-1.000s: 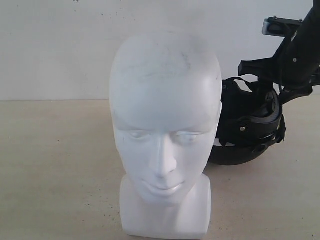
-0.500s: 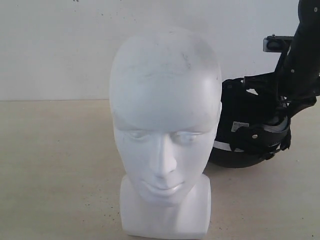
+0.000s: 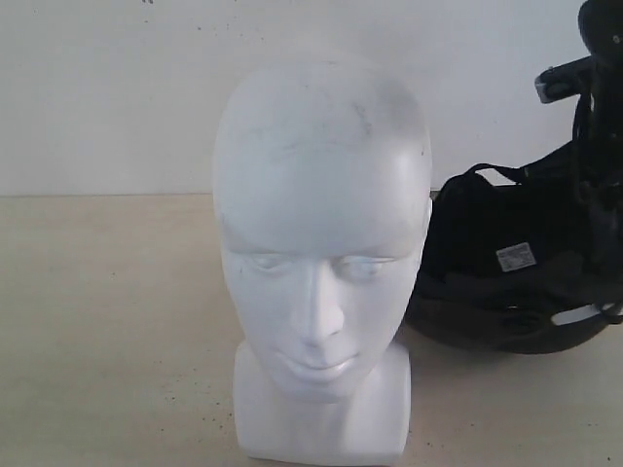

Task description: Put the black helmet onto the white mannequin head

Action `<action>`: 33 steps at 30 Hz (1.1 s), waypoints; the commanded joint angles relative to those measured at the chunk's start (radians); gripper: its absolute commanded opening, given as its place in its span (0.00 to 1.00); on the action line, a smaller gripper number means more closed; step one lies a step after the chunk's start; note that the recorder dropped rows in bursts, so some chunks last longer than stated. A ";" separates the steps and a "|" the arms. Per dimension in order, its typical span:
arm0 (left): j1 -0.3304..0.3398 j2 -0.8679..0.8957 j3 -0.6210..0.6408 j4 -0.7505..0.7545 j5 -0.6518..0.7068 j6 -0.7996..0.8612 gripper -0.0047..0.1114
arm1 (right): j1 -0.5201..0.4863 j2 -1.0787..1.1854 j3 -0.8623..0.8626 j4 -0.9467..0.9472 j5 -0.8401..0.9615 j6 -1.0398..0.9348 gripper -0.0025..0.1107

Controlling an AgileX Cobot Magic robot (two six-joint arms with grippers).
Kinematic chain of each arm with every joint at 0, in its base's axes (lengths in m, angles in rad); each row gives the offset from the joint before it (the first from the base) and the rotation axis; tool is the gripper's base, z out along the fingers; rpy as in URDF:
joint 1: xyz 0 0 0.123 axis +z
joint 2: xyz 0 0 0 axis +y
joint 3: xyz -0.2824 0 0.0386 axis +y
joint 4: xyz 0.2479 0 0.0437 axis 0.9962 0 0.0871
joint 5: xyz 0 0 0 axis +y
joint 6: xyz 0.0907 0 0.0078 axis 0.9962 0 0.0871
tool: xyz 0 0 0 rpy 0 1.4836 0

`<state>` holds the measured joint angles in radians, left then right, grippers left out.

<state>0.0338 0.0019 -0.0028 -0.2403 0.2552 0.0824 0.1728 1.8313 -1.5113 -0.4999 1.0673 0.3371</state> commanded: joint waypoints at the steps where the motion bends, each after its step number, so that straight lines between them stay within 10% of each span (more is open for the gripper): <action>1: 0.004 -0.002 0.003 0.002 0.000 0.005 0.08 | -0.053 -0.007 -0.007 -0.104 0.004 -0.250 0.02; 11: 0.004 -0.002 0.003 0.002 0.000 0.005 0.08 | -0.134 -0.029 -0.007 0.386 -0.057 -1.325 0.02; 26: 0.004 -0.002 0.003 0.002 0.000 0.005 0.08 | -0.134 -0.029 -0.007 0.335 -0.098 -1.171 0.03; 33: 0.004 -0.002 0.003 0.002 0.000 0.005 0.08 | -0.132 -0.031 -0.007 0.311 -0.073 -1.059 0.38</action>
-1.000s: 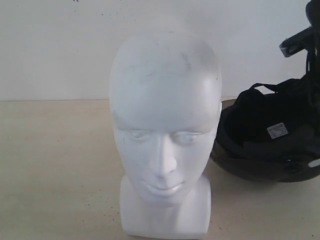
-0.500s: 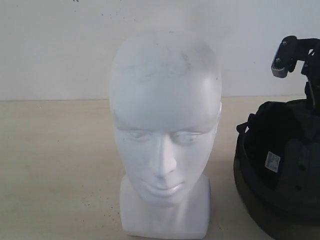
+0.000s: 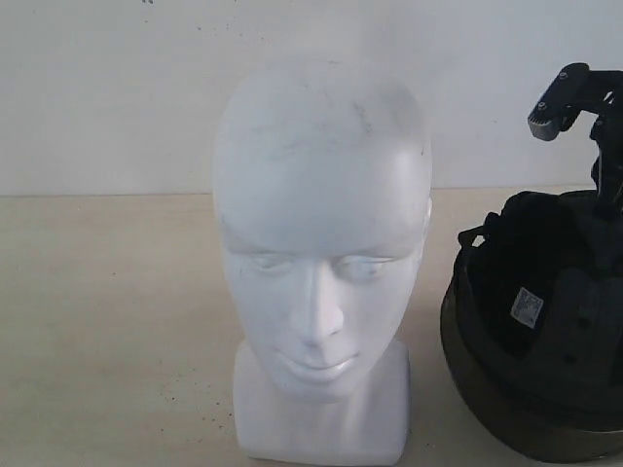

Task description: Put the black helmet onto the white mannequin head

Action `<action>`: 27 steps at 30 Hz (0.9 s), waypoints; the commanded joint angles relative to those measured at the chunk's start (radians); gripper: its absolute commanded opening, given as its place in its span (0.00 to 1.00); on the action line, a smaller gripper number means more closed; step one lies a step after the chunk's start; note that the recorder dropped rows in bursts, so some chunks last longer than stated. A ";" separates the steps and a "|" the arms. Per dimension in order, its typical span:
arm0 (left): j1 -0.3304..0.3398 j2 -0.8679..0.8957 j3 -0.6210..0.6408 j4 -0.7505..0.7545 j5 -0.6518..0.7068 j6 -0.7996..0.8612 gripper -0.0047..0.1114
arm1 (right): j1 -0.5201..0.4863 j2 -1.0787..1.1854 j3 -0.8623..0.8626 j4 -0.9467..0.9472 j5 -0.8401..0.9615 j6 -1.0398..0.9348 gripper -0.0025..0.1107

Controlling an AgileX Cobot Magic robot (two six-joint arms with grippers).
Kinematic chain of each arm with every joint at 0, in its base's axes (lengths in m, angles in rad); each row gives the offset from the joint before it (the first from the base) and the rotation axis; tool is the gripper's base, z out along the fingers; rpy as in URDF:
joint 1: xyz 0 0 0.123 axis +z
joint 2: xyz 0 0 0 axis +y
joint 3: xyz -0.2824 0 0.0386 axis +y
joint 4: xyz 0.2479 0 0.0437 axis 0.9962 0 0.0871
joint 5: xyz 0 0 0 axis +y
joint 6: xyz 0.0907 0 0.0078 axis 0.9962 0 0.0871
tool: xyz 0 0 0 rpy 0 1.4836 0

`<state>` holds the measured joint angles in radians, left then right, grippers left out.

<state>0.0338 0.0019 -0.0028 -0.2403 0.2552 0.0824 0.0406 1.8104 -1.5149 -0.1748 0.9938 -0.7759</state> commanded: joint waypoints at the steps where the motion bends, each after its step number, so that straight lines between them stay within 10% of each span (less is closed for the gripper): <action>1: 0.004 -0.002 0.003 0.002 0.000 0.005 0.08 | 0.000 -0.012 -0.003 -0.014 0.003 0.058 0.41; 12: 0.004 -0.002 0.003 0.002 0.000 0.005 0.08 | 0.000 -0.212 -0.003 -0.014 0.035 0.301 0.40; 19: 0.004 -0.002 0.003 0.002 0.000 0.005 0.08 | 0.000 -0.355 -0.003 -0.020 0.195 0.730 0.05; 27: 0.004 -0.002 0.003 0.002 0.000 0.005 0.08 | 0.000 -0.489 0.110 0.019 0.227 0.929 0.02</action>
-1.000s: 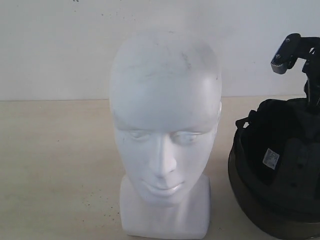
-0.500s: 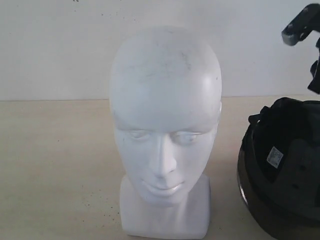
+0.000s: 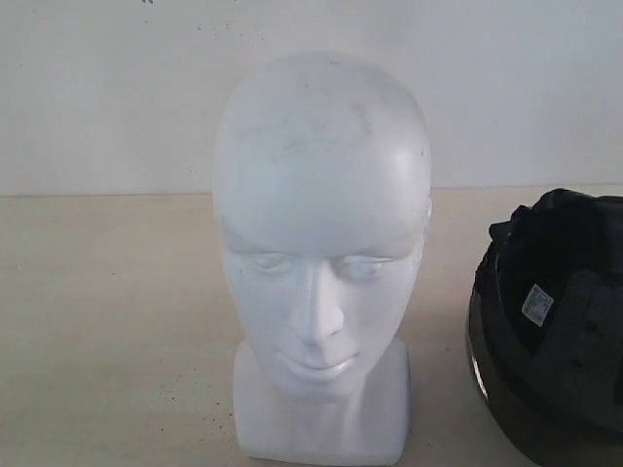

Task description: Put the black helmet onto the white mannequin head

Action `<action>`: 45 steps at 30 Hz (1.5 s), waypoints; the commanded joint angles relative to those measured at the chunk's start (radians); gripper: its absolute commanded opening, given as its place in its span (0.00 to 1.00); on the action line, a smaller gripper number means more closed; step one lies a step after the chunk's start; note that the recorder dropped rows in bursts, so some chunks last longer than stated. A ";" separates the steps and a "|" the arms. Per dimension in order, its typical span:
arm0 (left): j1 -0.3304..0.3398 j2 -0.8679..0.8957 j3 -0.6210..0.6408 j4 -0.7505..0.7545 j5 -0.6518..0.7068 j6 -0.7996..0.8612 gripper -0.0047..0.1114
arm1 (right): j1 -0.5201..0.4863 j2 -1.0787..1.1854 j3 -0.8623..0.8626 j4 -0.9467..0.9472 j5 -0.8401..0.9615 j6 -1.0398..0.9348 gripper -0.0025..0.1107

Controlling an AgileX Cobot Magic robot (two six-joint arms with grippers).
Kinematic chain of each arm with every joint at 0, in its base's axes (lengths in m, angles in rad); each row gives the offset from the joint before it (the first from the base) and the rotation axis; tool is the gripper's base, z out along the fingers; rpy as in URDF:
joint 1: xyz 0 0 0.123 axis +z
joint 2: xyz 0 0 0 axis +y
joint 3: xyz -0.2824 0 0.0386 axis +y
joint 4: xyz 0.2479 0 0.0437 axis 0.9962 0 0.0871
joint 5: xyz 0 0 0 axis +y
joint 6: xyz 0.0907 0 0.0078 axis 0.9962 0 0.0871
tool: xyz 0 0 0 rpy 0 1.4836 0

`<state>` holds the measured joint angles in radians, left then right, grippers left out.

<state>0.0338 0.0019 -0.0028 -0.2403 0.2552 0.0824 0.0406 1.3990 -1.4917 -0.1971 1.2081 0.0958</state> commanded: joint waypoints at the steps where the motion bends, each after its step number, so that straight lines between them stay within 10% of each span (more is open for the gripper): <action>1: 0.004 -0.002 0.003 0.002 0.000 0.005 0.08 | 0.000 -0.105 0.125 0.054 0.013 0.065 0.02; 14: 0.004 -0.002 0.003 0.002 0.000 0.005 0.08 | 0.000 -0.294 0.732 -0.115 -0.325 0.356 0.02; 45: 0.004 -0.002 0.003 0.002 0.000 0.005 0.08 | -0.074 0.041 0.582 -0.358 -0.473 0.443 0.02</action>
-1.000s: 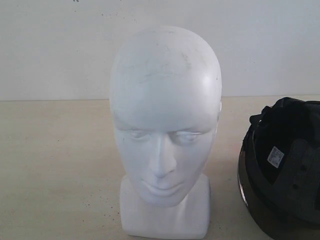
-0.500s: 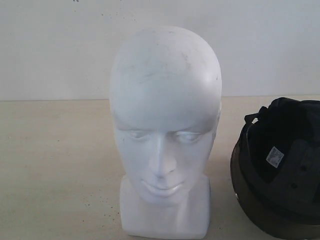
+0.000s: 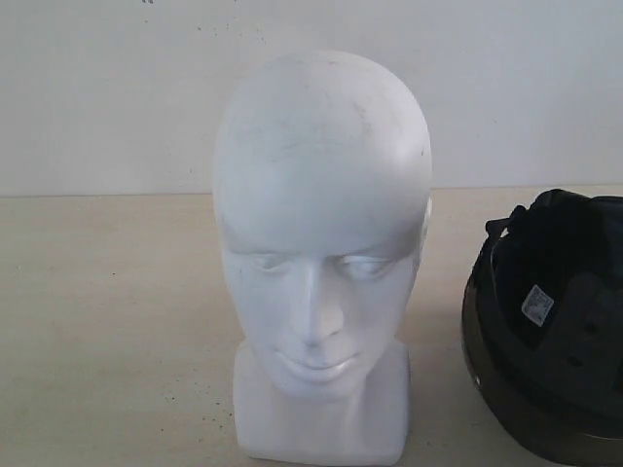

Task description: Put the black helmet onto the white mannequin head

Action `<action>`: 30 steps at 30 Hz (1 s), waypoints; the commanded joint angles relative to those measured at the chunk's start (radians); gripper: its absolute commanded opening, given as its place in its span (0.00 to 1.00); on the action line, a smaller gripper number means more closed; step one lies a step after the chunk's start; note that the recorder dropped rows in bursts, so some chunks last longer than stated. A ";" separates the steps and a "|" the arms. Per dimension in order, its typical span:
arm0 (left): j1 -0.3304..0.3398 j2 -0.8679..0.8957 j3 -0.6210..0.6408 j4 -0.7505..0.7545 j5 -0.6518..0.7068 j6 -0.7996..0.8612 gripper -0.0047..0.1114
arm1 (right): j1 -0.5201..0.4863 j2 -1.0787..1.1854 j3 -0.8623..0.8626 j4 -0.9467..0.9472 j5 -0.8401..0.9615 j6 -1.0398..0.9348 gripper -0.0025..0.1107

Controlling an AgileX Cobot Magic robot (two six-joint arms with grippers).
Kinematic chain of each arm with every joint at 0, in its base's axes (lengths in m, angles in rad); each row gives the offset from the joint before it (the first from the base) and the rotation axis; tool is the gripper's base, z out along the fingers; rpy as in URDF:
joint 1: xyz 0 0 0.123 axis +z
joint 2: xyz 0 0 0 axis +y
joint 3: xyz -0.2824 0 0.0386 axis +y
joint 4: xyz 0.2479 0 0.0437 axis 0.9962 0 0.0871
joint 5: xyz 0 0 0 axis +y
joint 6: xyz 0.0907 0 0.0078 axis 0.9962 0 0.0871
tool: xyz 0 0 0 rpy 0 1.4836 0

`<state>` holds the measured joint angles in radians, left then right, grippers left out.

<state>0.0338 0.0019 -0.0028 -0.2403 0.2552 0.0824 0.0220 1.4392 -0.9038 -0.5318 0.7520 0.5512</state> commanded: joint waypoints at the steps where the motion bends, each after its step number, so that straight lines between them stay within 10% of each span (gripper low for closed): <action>1: 0.004 -0.002 0.003 0.002 0.000 0.005 0.08 | -0.072 0.001 -0.006 -0.023 -0.021 -0.021 0.02; 30: 0.004 -0.002 0.003 0.002 0.000 0.005 0.08 | -0.111 0.001 -0.178 0.104 -0.044 -0.215 0.02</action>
<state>0.0338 0.0019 -0.0028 -0.2403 0.2552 0.0824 -0.0816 1.4407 -1.0735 -0.4338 0.6826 0.3696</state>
